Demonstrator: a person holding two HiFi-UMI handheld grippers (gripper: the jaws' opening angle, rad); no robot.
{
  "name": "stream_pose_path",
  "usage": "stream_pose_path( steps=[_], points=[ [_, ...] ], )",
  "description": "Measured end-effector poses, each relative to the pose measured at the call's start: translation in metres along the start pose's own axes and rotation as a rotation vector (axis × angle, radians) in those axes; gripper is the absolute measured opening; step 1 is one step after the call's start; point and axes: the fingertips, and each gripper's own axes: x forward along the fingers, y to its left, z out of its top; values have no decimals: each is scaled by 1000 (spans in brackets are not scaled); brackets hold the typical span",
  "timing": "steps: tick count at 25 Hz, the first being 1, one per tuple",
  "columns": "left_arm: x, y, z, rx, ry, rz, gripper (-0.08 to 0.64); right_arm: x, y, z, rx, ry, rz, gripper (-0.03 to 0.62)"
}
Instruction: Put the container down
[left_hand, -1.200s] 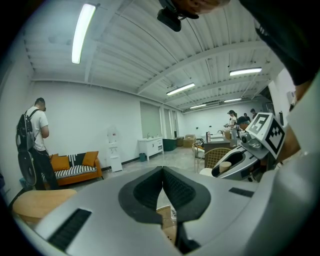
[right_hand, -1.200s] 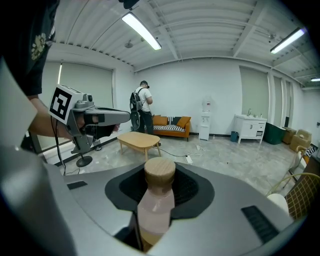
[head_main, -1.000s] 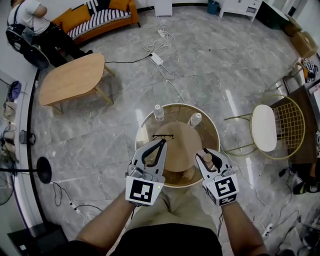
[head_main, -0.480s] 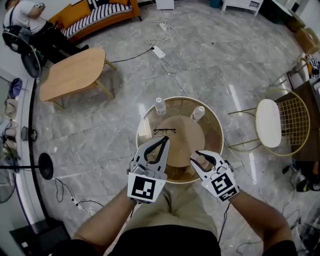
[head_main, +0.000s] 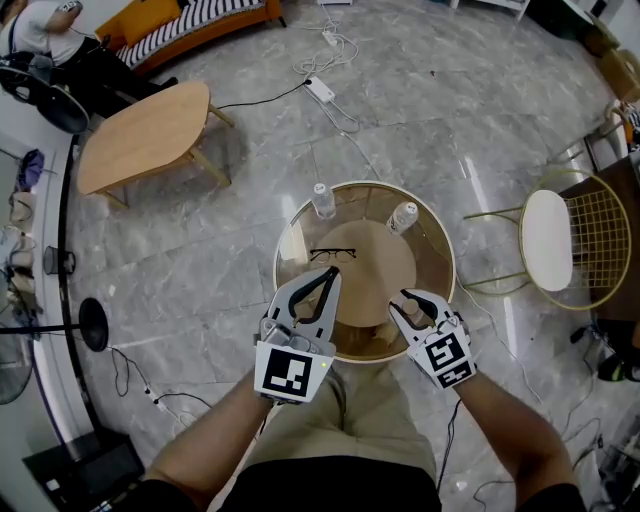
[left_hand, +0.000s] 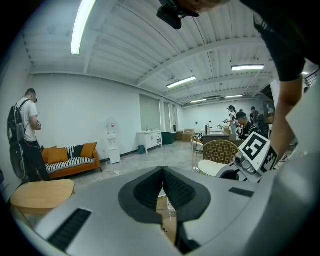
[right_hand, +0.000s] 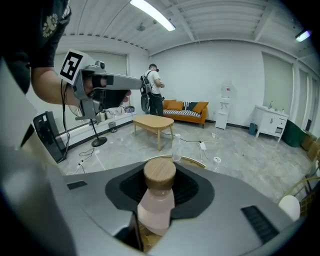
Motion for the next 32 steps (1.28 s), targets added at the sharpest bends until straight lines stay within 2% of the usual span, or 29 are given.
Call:
stream_pose_path(
  steps=[12,22,32],
  points=[
    [17,0,-25,-21,-1,8,15,42,-22,-37,78,13,-70,129],
    [29,4,-52,-47,10,30,15,74,-42,-68,151,16,-173,129],
    [47,11,-69,-60,14,46,15,102,-64,-95,186,44,-208,129]
  ],
)
